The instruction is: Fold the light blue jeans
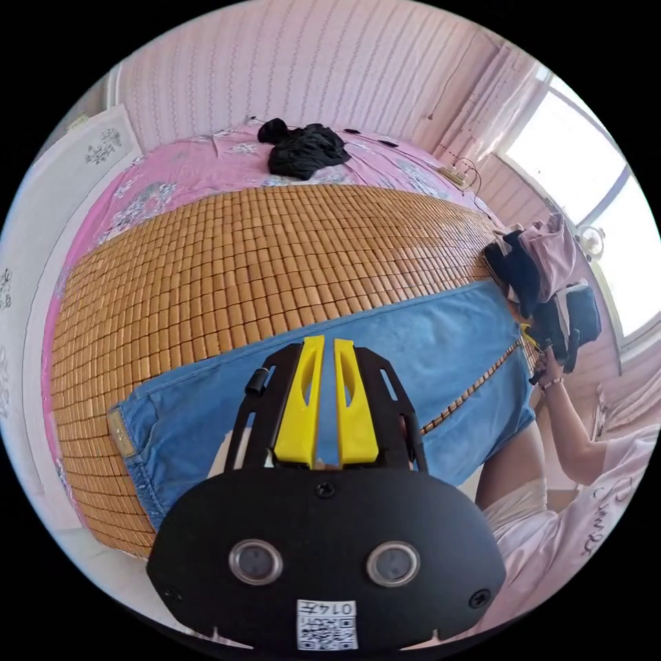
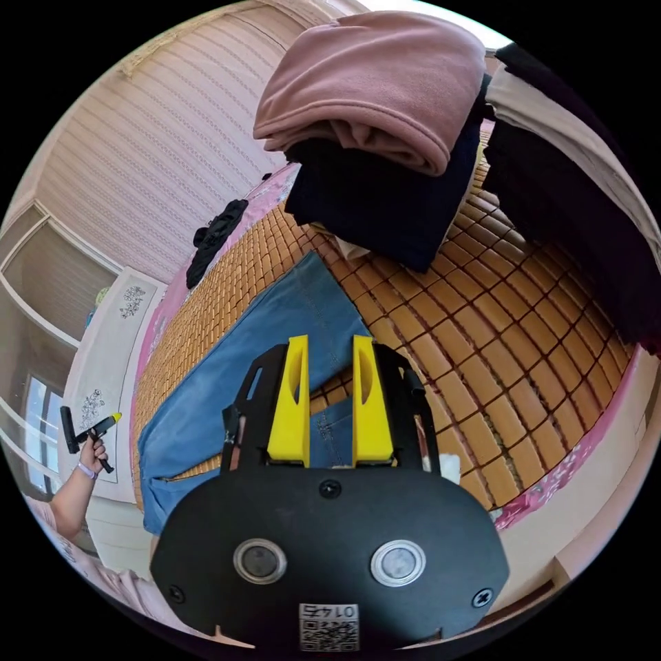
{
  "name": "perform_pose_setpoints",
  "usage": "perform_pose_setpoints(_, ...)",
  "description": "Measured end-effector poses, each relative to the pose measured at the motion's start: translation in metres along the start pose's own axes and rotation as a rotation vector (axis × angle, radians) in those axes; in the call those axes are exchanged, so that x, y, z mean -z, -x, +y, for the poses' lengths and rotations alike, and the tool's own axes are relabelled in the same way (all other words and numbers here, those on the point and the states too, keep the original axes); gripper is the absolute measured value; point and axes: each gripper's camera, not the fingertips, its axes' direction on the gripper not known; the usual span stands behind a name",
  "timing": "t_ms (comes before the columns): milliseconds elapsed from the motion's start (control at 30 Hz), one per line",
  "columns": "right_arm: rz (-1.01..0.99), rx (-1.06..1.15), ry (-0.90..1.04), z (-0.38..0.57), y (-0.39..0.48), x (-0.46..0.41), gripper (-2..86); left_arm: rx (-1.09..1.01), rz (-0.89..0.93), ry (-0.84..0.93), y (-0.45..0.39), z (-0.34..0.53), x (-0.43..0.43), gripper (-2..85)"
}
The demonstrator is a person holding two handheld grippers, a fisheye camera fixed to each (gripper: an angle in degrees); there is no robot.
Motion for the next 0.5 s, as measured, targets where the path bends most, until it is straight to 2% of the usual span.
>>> perform_pose_setpoints(133,-0.053,0.004,-0.053,0.003,-0.017,0.013,8.2,-0.207,0.052,0.06,-0.093,-0.062,-0.061,3.6)
perform_pose_setpoints(300,-0.305,-0.212,-0.165,0.011,-0.082,0.037,8.0,-0.436,0.076,0.123,-0.208,-0.125,-0.138,4.4)
perform_pose_setpoints(500,-0.285,-0.2,-0.173,0.002,-0.101,0.057,9.5,-0.56,0.077,0.185,-0.323,-0.166,-0.225,5.1)
